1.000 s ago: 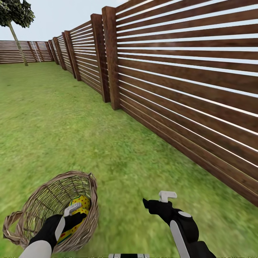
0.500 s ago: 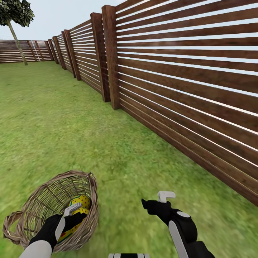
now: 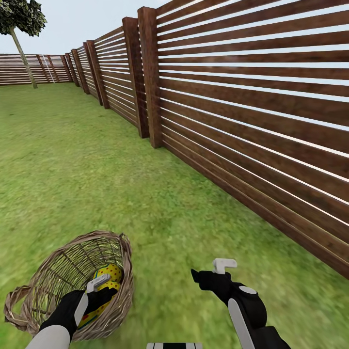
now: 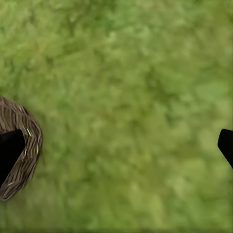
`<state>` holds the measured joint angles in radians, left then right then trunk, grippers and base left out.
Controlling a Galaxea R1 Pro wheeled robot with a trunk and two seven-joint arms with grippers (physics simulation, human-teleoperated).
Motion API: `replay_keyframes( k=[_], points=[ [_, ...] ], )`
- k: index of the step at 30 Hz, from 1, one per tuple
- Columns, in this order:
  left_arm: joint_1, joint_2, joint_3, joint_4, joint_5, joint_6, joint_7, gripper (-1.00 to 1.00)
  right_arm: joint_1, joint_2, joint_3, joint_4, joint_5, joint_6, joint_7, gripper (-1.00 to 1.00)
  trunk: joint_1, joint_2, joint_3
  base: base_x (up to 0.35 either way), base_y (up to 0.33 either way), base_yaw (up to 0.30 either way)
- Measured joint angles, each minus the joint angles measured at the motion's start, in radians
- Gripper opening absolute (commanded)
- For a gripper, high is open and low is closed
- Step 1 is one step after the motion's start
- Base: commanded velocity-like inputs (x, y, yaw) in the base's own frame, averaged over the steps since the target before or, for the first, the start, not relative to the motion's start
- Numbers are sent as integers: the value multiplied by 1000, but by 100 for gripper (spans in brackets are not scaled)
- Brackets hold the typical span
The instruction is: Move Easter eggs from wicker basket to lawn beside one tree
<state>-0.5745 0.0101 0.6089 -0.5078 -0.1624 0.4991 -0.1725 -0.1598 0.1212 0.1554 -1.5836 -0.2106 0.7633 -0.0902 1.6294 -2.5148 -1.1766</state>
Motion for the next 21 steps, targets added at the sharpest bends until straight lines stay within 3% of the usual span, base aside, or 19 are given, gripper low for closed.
replay_keyframes(
  k=[21],
  points=[
    [0,0,0,0,-1,1,0,-100,0,0,0,1,-1,0,0,100,0,0,0,0,0,0]
  ],
)
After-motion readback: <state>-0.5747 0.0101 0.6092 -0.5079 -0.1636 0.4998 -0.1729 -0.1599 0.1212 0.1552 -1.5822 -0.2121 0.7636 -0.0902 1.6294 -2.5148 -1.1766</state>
